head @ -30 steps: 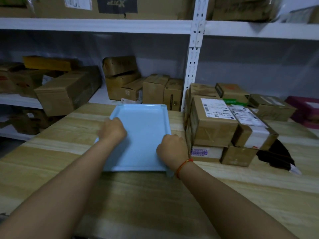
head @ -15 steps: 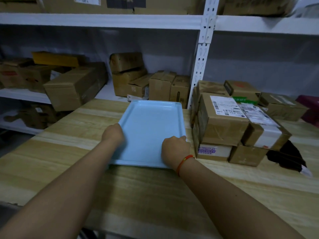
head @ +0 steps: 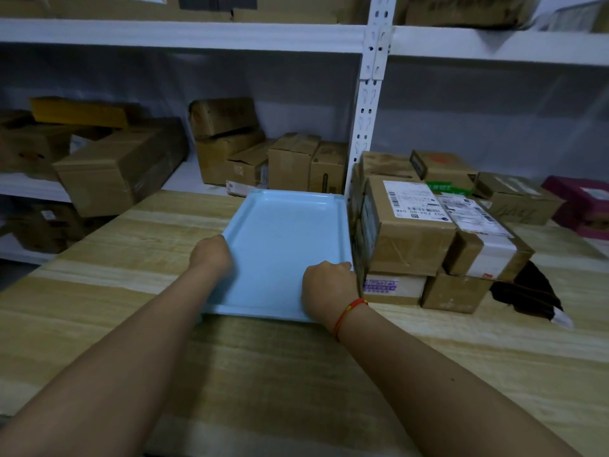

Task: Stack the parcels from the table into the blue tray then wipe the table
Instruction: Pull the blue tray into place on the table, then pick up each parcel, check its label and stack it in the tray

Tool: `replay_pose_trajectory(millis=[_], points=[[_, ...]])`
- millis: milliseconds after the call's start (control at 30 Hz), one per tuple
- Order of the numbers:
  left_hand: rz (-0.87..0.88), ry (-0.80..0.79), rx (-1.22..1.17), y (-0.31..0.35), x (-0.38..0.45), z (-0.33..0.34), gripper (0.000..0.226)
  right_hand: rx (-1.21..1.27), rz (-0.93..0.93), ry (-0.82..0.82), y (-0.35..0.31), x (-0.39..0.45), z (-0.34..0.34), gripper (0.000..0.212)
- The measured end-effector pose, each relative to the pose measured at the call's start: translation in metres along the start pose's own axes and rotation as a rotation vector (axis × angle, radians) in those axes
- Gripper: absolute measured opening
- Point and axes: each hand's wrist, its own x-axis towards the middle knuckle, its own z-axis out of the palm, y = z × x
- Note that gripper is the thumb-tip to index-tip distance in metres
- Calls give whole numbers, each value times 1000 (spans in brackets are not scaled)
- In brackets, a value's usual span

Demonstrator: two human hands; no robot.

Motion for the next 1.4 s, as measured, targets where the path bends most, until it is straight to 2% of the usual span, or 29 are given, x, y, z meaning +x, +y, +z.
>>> replay_pose_trajectory(millis=[233,367,433,567,700,733,767,867,967,1033,1200,1400], points=[[-22,13,-47,8,-3,1,31,65,6,1,8,-9,-10,31],[-109,-23,-36,21,-13,-5,36,222,-59,117,14,-23,-25,22],[-114,26,-77,40,-18,-12,40,307,-80,207,18,-31,-41,20],[105,149,-300,93,-31,-34,46,416,-72,483,44,-48,-76,25],[343,100,-540,157,-65,-54,39,615,135,747,95,-64,-102,24],[377,78,-595,170,-74,-57,37,633,196,770,109,-65,-104,26],[389,44,-653,180,-80,-58,35,624,261,747,121,-64,-104,30],[370,-89,-789,202,-87,-54,35,583,423,544,150,-59,-98,42],[316,-193,-817,210,-89,-46,44,580,466,403,162,-57,-88,46],[258,-233,-832,209,-90,-42,47,569,459,366,162,-56,-83,48],[201,-334,-947,206,-98,-43,47,675,448,408,160,-50,-75,46],[253,-288,-1107,201,-104,-53,35,824,458,562,157,-53,-78,36]])
